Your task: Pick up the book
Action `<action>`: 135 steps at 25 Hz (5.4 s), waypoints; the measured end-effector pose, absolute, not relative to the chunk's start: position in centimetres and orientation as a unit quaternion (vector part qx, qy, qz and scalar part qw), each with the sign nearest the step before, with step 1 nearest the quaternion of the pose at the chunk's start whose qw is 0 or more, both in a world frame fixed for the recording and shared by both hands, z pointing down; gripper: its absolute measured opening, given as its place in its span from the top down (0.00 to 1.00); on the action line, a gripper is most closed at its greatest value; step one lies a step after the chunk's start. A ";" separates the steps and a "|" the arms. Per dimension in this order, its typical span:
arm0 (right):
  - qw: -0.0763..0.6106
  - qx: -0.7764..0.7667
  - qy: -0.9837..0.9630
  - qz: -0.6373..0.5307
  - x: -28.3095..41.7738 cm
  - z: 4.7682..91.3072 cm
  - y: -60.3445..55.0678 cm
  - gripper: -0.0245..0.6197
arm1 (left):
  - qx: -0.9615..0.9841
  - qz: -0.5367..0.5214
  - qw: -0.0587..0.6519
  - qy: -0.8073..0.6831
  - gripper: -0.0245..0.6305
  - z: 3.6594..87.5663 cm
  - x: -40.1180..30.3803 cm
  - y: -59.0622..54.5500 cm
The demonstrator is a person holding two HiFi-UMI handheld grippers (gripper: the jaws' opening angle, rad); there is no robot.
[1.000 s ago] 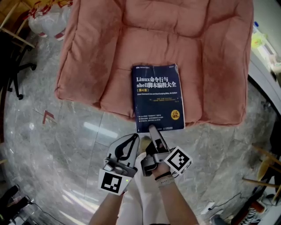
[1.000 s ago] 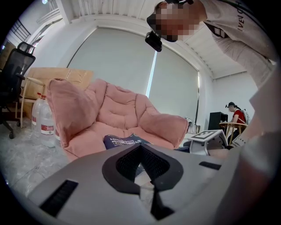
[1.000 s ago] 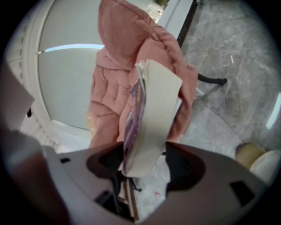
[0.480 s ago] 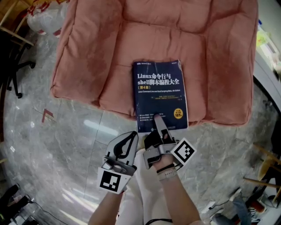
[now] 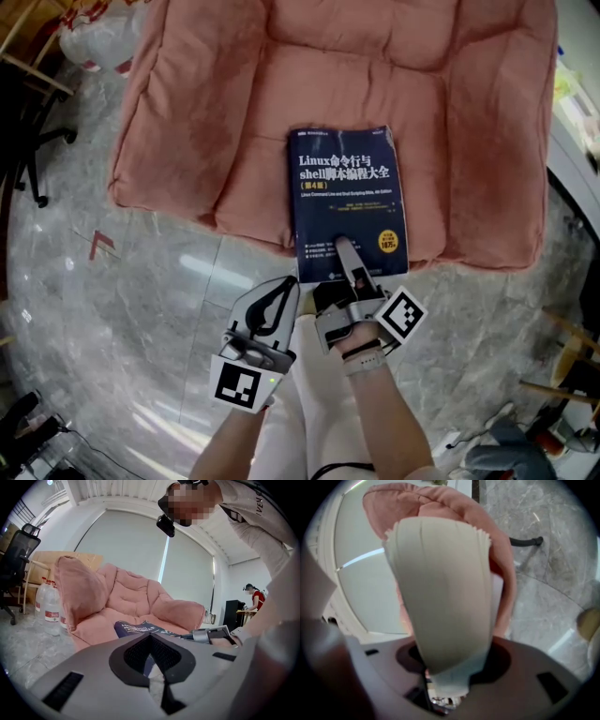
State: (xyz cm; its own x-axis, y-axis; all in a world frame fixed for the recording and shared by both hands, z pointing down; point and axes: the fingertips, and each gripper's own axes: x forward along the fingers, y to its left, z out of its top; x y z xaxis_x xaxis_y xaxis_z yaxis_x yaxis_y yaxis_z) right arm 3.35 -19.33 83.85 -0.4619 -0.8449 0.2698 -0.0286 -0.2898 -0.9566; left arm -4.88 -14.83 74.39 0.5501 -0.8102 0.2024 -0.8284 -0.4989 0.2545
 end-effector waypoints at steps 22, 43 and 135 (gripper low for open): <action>0.332 -0.428 0.517 -0.662 4.2 80.7 -18.8 0.69 | 0.865 0.017 0.163 -0.474 0.94 73.1 -5.9 -14.1; 0.332 -0.394 0.557 -0.651 4.1 80.9 -18.0 0.69 | 0.874 0.012 0.145 -0.464 0.94 71.1 -5.3 -13.9; 0.324 -0.326 0.640 -0.616 5.0 58.7 -19.4 0.69 | 0.882 -0.058 0.087 -0.460 0.94 50.4 -4.4 -22.2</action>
State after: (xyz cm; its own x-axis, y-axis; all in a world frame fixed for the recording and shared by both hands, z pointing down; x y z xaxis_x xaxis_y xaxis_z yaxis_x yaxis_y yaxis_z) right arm 5.03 -19.35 58.70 -0.5777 -0.8161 -0.0128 -0.0192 0.0292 -0.9994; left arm -4.39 -22.20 50.37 0.5709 -0.8207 -0.0225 -0.8005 -0.5626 0.2065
